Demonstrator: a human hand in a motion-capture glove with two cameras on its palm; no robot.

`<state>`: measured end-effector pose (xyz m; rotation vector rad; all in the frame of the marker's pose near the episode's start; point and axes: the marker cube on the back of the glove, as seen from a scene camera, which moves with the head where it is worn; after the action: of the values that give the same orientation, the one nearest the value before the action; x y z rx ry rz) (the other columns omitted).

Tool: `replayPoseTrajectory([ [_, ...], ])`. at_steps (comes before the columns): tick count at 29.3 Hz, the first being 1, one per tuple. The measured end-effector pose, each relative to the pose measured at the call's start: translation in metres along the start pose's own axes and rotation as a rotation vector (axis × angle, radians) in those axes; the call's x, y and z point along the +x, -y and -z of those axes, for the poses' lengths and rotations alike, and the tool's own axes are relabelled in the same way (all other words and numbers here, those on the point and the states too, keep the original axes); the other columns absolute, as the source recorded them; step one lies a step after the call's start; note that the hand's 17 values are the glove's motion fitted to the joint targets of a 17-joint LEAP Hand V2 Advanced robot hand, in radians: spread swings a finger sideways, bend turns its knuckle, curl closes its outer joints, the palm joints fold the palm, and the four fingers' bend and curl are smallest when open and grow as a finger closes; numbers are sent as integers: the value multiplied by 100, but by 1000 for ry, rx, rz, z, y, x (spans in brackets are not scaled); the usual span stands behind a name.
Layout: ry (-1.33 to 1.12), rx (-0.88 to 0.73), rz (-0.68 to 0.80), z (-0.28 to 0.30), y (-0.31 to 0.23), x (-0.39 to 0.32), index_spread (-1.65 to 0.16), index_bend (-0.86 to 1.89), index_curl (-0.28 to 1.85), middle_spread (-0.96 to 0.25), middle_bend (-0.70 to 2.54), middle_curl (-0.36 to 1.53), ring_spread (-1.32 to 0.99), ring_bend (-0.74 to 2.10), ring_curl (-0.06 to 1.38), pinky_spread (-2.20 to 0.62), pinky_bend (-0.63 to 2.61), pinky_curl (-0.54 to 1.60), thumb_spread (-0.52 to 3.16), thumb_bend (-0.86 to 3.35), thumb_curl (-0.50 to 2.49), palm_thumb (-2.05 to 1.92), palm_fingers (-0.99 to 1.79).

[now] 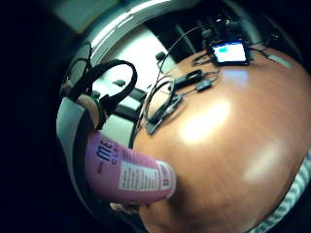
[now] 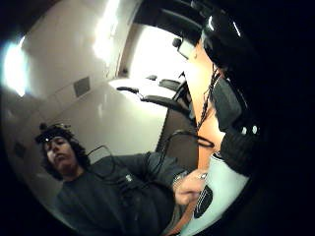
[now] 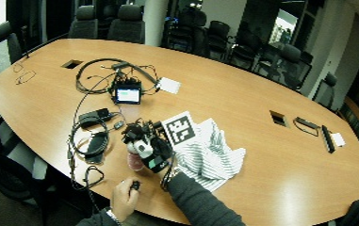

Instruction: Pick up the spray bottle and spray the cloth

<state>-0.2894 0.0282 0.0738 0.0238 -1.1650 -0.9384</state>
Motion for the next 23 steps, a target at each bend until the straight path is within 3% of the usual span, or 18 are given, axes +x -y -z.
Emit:
replayPoseTrajectory([
  [6,-34,-16,1,-11,0,0,-27,12,39,-21,50,52,-18,63,43,-30,53,38,147,1,53,88,123],
  [16,-84,106,36,-2,14,-5,-28,14,39,-21,50,52,-19,61,43,-31,53,39,149,-1,49,83,127],
  [23,-111,-30,-80,-1,-7,12,-29,18,40,-21,45,49,-19,62,43,-29,49,38,149,-2,46,80,122],
])
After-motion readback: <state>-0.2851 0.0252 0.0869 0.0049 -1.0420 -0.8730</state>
